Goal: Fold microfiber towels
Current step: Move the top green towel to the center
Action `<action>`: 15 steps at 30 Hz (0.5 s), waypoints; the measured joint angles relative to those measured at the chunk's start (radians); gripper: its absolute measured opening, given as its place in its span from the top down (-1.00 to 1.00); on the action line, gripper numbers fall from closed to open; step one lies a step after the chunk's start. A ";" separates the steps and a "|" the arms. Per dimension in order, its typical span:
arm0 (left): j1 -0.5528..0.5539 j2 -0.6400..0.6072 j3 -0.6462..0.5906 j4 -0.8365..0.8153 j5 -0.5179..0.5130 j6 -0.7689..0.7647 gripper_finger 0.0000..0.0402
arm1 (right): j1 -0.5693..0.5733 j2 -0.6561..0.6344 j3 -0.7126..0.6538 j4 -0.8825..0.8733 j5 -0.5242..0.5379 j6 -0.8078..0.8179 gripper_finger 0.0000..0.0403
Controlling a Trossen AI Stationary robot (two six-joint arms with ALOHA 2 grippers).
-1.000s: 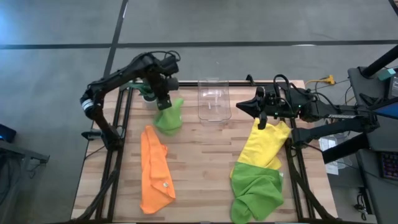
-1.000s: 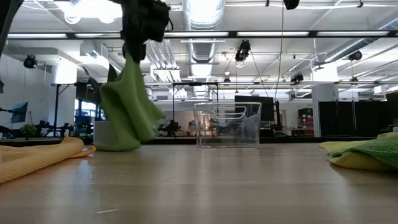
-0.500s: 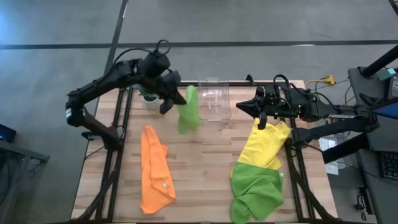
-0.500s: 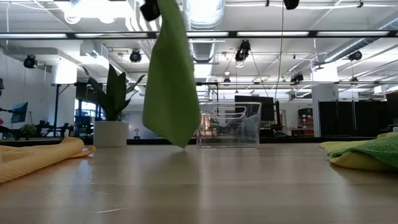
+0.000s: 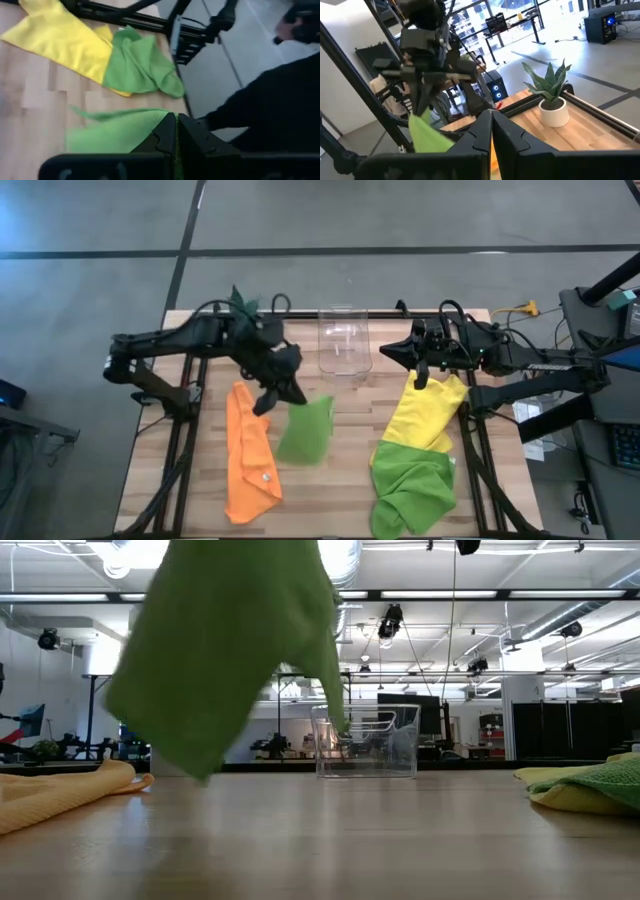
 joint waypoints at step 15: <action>-0.104 0.153 0.091 -0.029 -0.388 0.283 1.00 | 0.000 0.000 0.000 -0.036 -0.001 0.027 0.96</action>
